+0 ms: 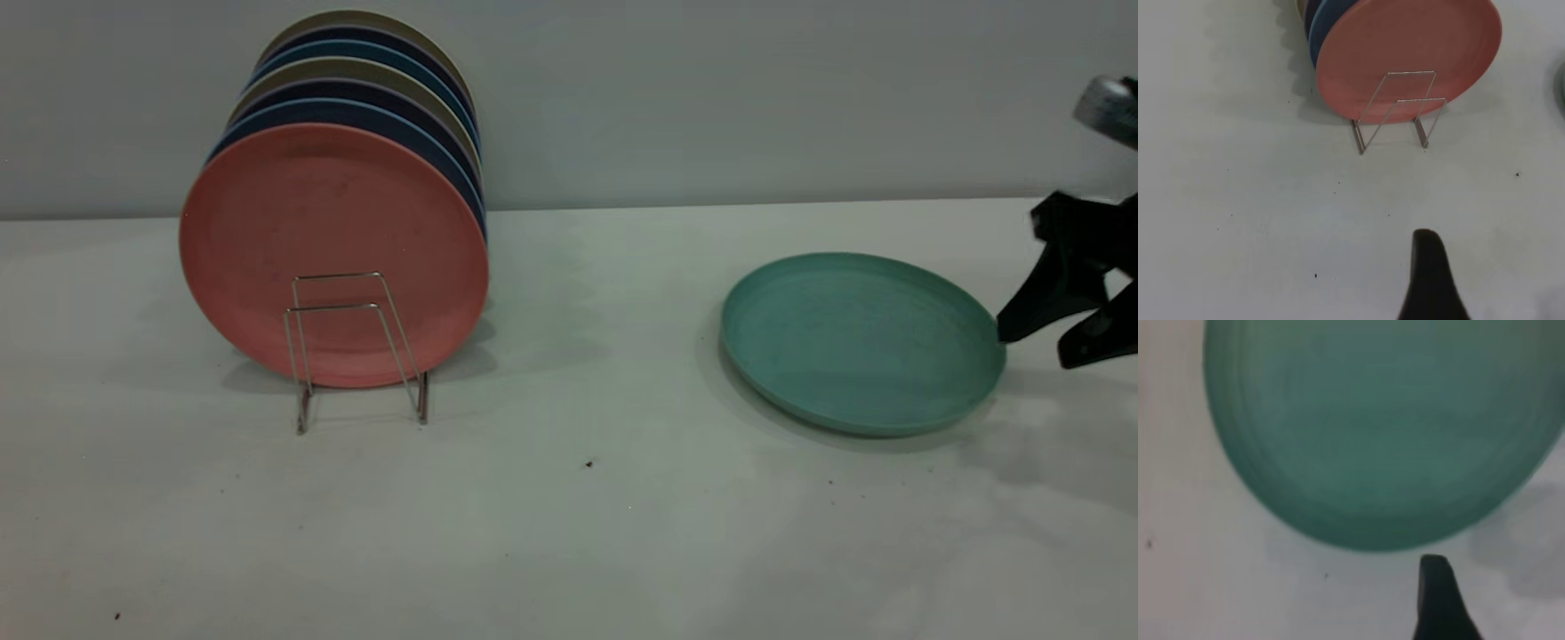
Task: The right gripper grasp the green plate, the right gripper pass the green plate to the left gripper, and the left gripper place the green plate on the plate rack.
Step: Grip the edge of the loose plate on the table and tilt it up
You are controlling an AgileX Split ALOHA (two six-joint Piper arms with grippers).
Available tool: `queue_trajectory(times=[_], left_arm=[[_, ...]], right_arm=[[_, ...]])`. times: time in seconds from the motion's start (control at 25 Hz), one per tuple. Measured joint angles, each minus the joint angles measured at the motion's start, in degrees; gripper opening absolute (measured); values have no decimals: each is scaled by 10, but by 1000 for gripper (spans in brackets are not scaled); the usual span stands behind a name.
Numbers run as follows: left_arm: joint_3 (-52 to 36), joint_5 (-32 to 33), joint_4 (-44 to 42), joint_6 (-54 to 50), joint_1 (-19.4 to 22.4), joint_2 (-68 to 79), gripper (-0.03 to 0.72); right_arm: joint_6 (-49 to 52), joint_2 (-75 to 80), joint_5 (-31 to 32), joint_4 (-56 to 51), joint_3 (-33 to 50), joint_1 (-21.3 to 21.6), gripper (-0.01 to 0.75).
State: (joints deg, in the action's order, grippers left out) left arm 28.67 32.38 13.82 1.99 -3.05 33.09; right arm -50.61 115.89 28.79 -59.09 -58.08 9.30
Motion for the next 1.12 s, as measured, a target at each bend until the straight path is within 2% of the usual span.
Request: queue_trajectory(times=[0.24,0.6,1.12], left_arm=[[0,0,-1,0,0,0,522],[0,11,-1,1,0,0,522],[0,33,-1,1,0,0,522]], right_arm=[[-10,44,23,0,-48,21,469],[-18,129,39,0,-135,21,469],[-38,184,39,-44,-166,21,466]])
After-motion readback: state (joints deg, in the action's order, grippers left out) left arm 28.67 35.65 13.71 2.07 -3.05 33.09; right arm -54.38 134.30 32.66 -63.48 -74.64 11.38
